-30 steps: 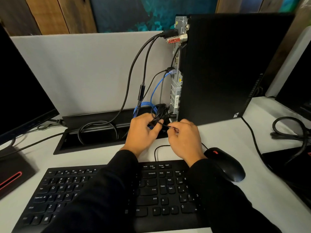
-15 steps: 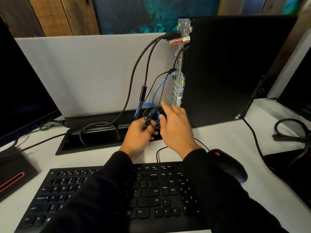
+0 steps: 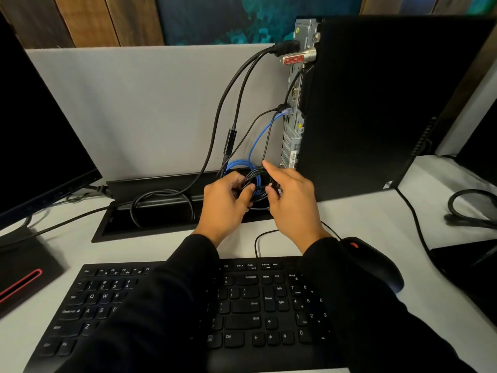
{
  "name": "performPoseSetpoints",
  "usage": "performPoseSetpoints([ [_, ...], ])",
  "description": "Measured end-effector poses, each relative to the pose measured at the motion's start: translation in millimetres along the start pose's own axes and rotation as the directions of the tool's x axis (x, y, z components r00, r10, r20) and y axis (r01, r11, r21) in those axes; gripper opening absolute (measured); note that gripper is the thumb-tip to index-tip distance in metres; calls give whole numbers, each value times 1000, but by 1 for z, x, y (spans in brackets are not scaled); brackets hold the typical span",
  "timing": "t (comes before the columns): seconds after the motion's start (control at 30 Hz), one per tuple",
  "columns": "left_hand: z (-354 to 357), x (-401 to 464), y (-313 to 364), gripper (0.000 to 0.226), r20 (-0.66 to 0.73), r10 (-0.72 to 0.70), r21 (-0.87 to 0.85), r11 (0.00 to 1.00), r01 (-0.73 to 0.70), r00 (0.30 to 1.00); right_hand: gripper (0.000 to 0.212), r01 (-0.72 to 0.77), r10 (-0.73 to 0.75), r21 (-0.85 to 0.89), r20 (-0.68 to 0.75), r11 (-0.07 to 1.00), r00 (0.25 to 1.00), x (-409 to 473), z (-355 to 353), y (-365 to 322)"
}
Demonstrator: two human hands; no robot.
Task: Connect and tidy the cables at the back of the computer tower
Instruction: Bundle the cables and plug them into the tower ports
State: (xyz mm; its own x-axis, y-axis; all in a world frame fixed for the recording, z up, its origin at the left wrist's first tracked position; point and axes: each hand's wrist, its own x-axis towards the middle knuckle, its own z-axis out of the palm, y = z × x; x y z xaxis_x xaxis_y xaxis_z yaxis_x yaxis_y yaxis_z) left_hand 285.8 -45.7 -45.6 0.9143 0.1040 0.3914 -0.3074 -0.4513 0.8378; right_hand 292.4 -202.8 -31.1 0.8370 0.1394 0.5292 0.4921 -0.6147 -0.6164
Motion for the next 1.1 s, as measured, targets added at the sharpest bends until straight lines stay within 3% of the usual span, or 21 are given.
performPoseSetpoints([
  [0.17,-1,0,-8,1,102,-66,11,998,66,993,43,-26,25,-88,-18,996,1000,3,4,-2],
  [0.33,0,-3,-18,6,145,-195,-337,912,234,970,26,-103,96,-127,-59,986,994,5,6,-3],
  [0.43,3,-6,-20,10,106,-191,-444,869,218,976,18,-172,169,-52,-52,984,984,4,8,-8],
  [0.53,-2,-2,-17,17,-56,-153,-456,883,111,987,25,-178,177,-71,-27,981,984,4,15,-11],
  [0.67,0,2,-10,22,-334,-27,-231,971,-54,942,47,-141,145,-139,21,980,989,1,21,-19],
  [0.73,5,9,-13,21,-404,-23,-130,991,-32,914,57,-135,165,-236,111,962,980,3,20,-24],
  [0.83,8,29,-24,14,-340,-52,94,992,89,939,62,-146,204,-284,186,948,961,9,19,-26],
  [0.97,13,40,-24,15,-177,-56,422,898,127,983,48,-126,196,-289,227,949,954,9,19,-22],
  [1.1,13,53,-17,21,-112,-212,433,869,240,971,21,-66,144,-239,324,969,935,5,18,-17],
])
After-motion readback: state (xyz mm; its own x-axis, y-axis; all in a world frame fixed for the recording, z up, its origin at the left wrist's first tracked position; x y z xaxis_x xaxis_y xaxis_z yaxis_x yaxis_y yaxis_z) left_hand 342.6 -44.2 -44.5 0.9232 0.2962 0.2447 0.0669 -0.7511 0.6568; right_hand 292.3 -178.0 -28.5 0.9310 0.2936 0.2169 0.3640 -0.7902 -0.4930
